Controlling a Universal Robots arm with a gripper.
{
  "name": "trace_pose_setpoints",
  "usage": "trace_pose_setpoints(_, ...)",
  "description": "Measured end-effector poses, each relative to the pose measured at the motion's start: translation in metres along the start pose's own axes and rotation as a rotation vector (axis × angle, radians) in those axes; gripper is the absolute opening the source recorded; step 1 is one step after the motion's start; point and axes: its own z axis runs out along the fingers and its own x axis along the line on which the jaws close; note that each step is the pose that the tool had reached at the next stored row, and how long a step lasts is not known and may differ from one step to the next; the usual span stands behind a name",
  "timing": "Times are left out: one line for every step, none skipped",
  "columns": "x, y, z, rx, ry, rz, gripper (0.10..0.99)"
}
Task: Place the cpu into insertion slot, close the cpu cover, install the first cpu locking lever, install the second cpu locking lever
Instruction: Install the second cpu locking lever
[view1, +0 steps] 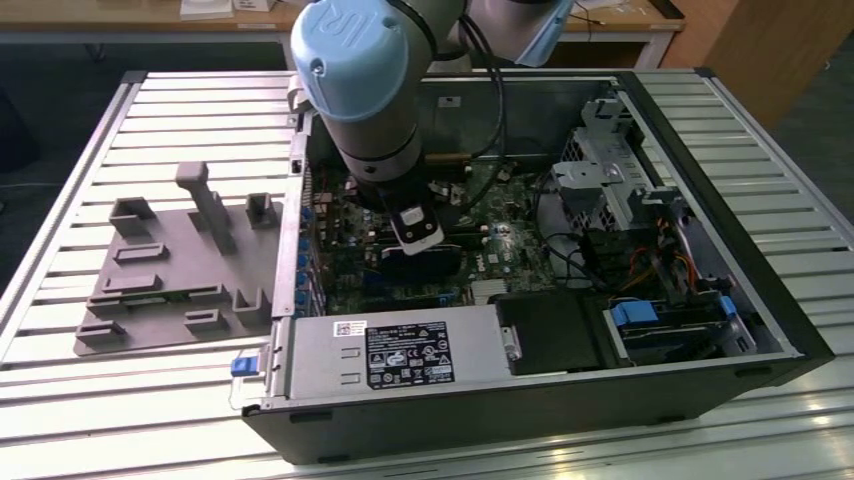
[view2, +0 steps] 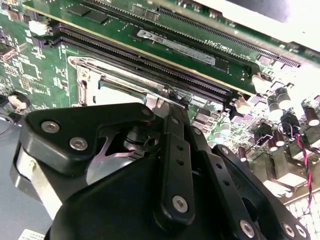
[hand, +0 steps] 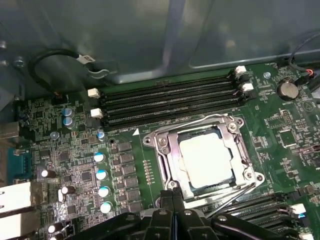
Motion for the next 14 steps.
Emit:
trace_pose_setpoints(-0.0001,0.0003,-0.0007,0.0,-0.0001,0.0,0.102)
trace_pose_setpoints(-0.0002,0.0008,-0.0019,0.0,-0.0002,0.0,0.102)
trace_pose_setpoints(-0.0003,0.0013,-0.0035,0.0,-0.0002,0.0,0.102)
trace_pose_setpoints(-0.0005,0.002,-0.0054,0.0,-0.0001,0.0,0.102)
trace_pose_setpoints(-0.0007,0.0027,-0.0073,0.0,-0.0001,0.0,0.102)
trace_pose_setpoints(-0.0008,0.0033,-0.009,0.0,-0.0001,0.0,0.102)
trace_pose_setpoints(-0.001,0.0039,-0.0106,0.0,-0.0001,0.0,0.102)
trace_pose_setpoints(-0.0012,0.0045,-0.0123,0.0,-0.0002,0.0,0.102)
trace_pose_setpoints(-0.0013,0.0053,-0.0143,0.0,-0.0002,0.0,0.102)
trace_pose_setpoints(-0.0015,0.006,-0.016,0.0,-0.0002,0.0,0.102)
trace_pose_setpoints(-0.0017,0.0067,-0.0178,0.0,-0.0001,0.0,0.102)
trace_pose_setpoints(-0.0019,0.0073,-0.0197,0.0,-0.0001,0.0,0.102)
trace_pose_setpoints(-0.002,0.008,-0.0214,0.0,-0.0002,0.0,0.102)
trace_pose_setpoints(-0.0021,0.0086,-0.023,0.0,-0.0003,0.0,0.102)
